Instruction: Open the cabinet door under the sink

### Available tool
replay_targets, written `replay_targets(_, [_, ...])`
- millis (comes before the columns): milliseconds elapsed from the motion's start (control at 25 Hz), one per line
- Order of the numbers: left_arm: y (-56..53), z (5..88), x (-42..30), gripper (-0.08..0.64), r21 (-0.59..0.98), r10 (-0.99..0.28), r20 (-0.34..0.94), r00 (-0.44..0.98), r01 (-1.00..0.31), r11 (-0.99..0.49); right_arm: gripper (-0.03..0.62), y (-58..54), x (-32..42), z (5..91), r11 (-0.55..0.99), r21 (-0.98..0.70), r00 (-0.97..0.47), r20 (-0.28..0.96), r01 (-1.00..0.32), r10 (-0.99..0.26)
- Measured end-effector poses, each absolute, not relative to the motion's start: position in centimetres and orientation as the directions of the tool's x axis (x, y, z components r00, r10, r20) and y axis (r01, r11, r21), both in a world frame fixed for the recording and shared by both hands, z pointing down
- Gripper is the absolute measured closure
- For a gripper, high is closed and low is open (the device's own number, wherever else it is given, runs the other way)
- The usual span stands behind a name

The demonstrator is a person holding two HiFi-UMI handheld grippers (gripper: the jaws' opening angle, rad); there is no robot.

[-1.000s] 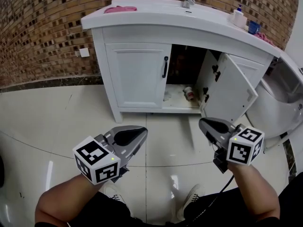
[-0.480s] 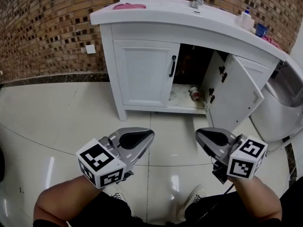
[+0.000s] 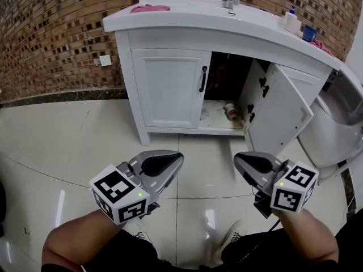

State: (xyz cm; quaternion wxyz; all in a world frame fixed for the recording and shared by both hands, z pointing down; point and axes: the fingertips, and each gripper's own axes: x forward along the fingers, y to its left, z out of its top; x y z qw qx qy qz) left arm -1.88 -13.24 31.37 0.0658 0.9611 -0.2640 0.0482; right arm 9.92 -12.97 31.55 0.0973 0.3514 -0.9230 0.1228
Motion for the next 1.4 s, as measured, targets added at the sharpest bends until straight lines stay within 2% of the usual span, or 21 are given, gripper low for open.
replay_targets(1400, [-13.32,31.75,-1.70,0.553,0.110,-0.483,0.149,0.863,-0.499,-0.859,0.586,-13.76,10.70,31.77,0.704,-0.134,-0.708,0.280,-0.697,-0.648])
